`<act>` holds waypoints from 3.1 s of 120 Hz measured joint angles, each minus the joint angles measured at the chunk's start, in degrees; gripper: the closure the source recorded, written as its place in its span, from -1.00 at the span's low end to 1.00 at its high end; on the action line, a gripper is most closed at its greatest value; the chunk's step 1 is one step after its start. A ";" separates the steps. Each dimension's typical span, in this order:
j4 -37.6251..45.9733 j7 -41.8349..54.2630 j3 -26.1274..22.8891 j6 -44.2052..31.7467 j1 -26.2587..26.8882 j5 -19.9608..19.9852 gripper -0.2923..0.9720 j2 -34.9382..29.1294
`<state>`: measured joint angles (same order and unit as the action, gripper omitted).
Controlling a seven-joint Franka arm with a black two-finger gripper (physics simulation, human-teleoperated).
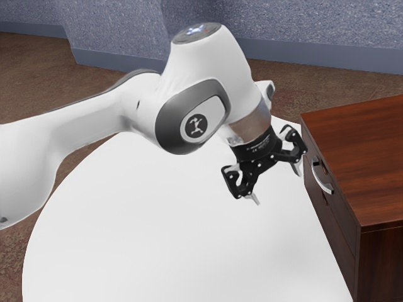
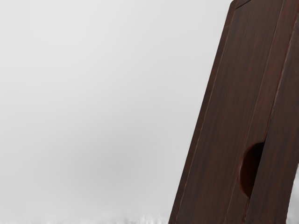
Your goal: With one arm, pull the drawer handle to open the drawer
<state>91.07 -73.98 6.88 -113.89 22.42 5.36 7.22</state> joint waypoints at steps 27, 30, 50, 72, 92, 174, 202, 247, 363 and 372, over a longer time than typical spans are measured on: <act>0.01 2.45 0.07 -2.29 -0.02 0.99 -0.54 0.59; 0.01 2.67 0.06 -2.50 -0.04 1.08 -0.54 0.62; 0.07 4.01 -0.43 -4.14 0.25 1.41 -0.54 1.49; 0.48 5.16 -0.59 -6.18 0.50 1.92 -0.54 1.88; 0.77 5.97 -1.12 -7.86 0.67 2.01 -0.54 2.28; 3.12 7.75 -1.16 -12.91 0.87 2.13 -0.33 1.94; 3.12 7.85 -1.16 -13.10 0.99 2.10 -0.19 1.89; 3.07 8.02 -1.18 -13.17 1.33 1.94 -0.07 2.11; 3.97 8.63 -1.11 -13.14 -1.13 1.93 0.05 2.17; 4.59 8.65 -1.13 -13.14 -1.26 1.86 0.05 1.68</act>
<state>95.66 -65.32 5.74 -127.04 21.16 7.22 8.90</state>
